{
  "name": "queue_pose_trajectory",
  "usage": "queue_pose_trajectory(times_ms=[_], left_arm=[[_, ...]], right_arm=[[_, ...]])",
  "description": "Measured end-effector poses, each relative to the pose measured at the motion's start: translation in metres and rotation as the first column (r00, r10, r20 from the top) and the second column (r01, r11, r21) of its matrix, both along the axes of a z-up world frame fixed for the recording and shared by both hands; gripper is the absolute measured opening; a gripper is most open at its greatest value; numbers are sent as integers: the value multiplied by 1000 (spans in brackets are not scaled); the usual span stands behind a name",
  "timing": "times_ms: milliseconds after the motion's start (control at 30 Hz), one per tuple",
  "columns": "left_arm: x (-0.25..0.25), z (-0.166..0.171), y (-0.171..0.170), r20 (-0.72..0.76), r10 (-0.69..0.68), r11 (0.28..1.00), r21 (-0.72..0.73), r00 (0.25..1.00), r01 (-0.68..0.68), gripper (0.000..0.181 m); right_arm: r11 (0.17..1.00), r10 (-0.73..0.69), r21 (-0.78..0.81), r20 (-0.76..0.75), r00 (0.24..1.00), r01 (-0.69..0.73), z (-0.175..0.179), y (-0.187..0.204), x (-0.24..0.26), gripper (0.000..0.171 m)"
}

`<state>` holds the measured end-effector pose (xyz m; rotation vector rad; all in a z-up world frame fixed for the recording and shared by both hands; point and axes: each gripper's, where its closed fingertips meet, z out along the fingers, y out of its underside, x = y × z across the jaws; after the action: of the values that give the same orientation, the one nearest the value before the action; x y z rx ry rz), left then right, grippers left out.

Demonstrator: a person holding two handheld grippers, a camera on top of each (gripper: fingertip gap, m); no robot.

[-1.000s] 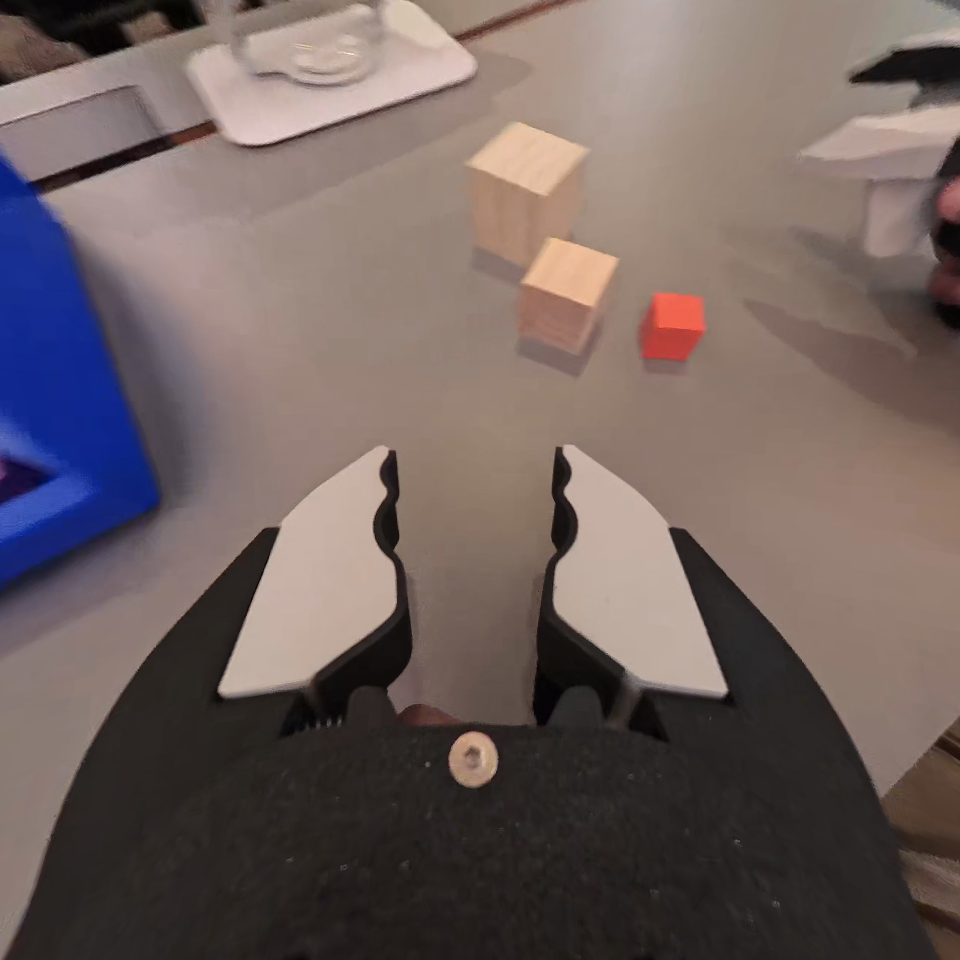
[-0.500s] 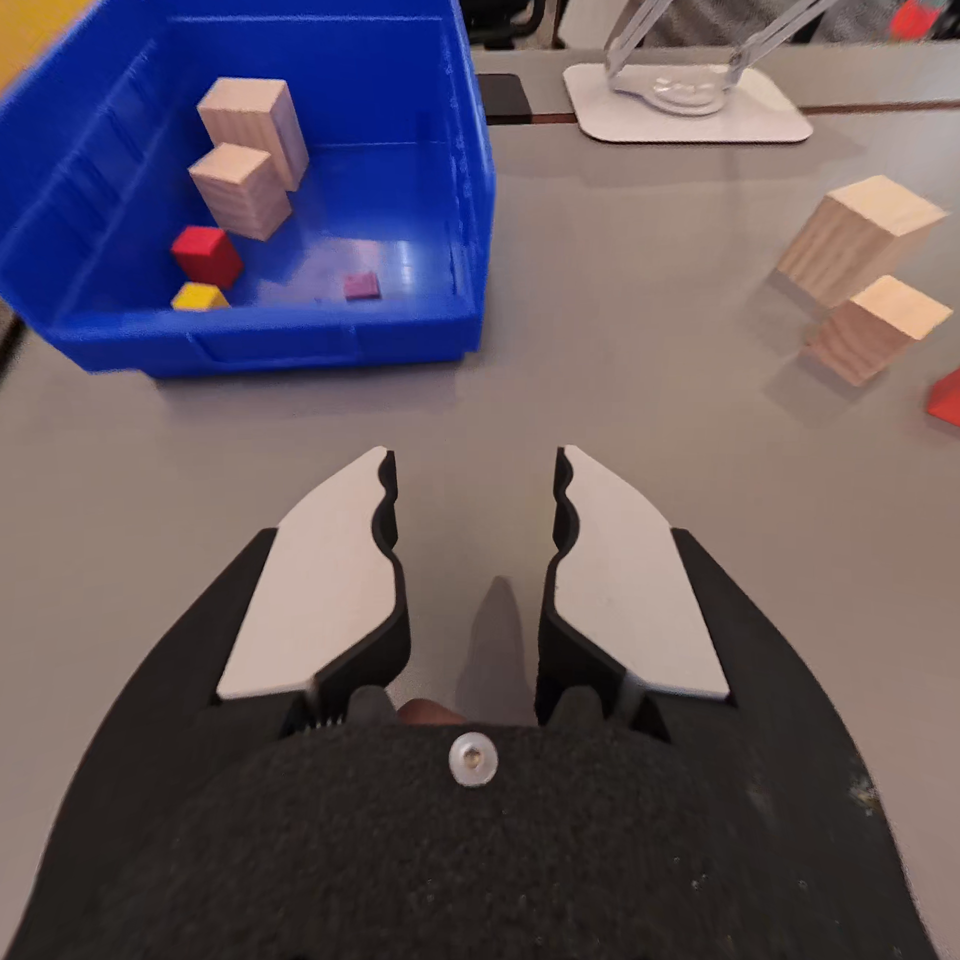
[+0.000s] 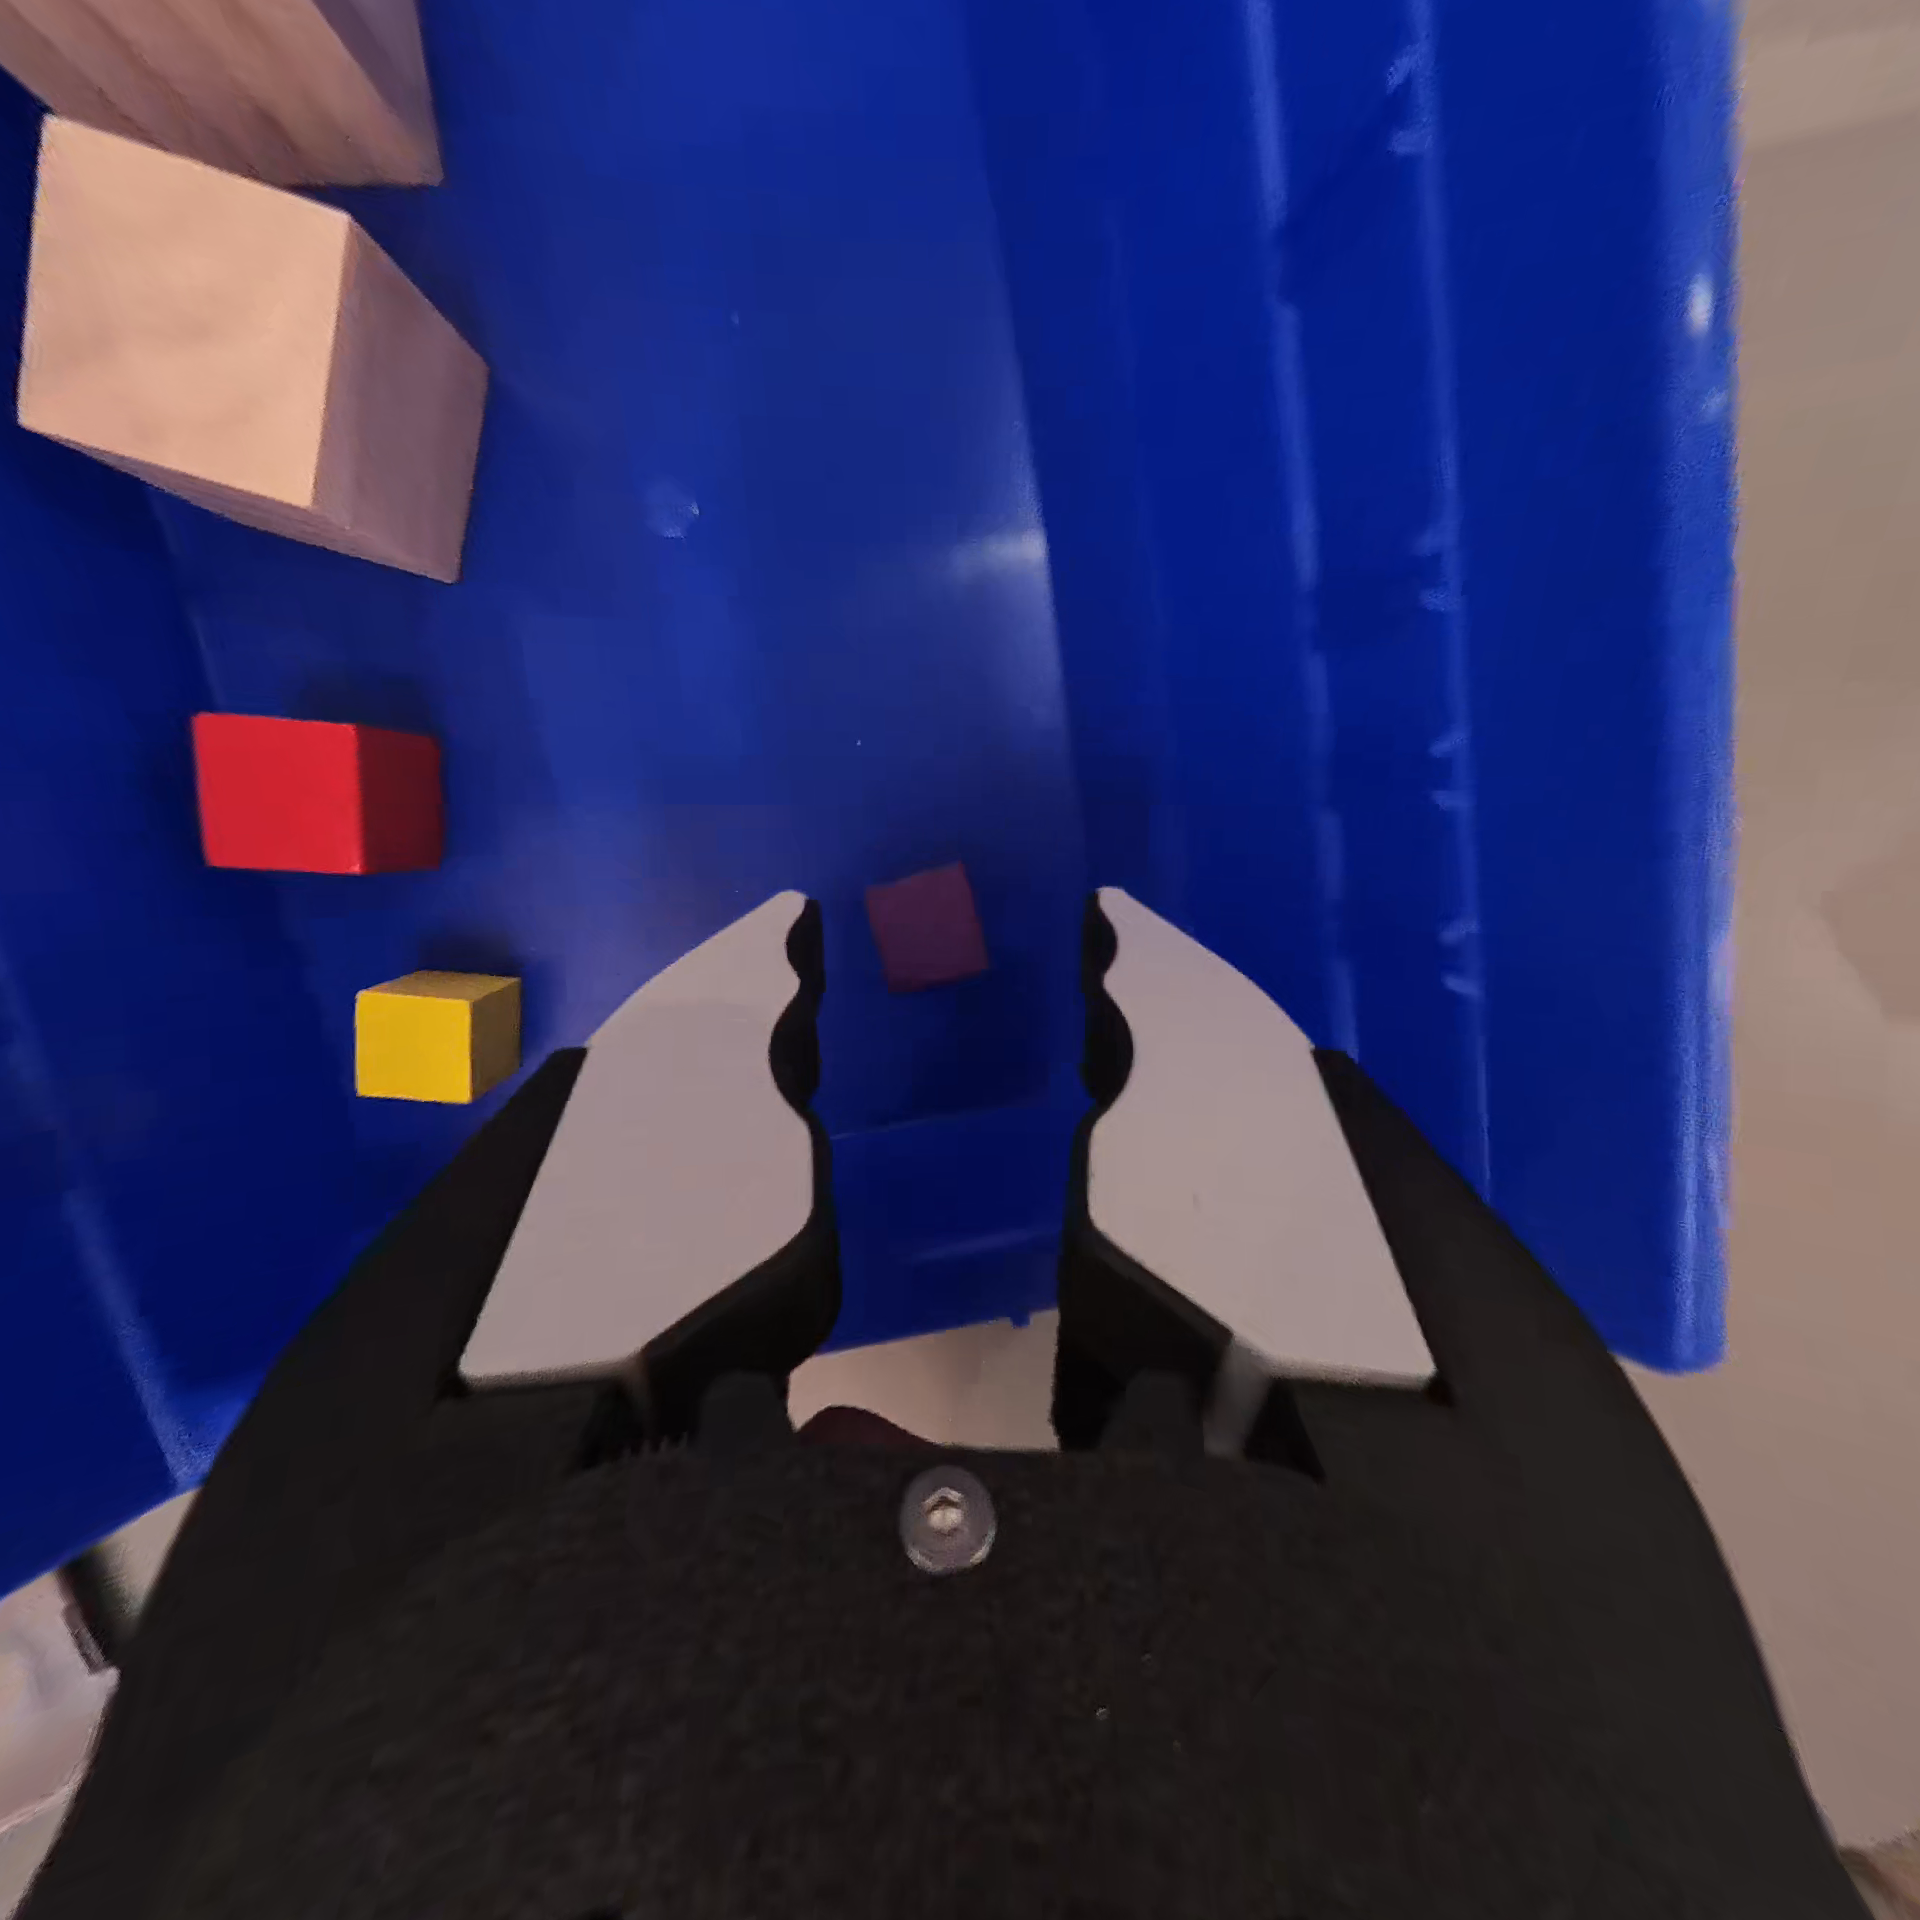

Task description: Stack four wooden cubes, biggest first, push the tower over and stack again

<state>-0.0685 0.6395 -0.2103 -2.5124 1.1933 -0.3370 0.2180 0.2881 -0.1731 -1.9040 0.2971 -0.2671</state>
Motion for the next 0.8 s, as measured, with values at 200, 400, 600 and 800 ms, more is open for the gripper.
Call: queue_pose_trajectory(times_ms=[200, 400, 600, 800], left_arm=[[-1, -6, 3, -74, -9, 998, -68, 997, 4, 39], [-3, -10, 6, -163, -63, 992, -116, 985, 44, 22], [6, 8, 11, -44, -63, 998, -10, 997, 62, 21], [-6, 86, -37, 210, -152, 933, 353, 966, 70, 20]], right_arm=[[1000, 3, -1, 1, 1000, -3, 0, 0, -1, 75], [1000, 5, -3, 2, 1000, -5, 0, 0, -1, 74], [1000, 4, -1, -2, 1000, -4, 0, 0, 0, 74], [1000, 8, -1, -2, 1000, -8, 0, 1, -1, 74]])
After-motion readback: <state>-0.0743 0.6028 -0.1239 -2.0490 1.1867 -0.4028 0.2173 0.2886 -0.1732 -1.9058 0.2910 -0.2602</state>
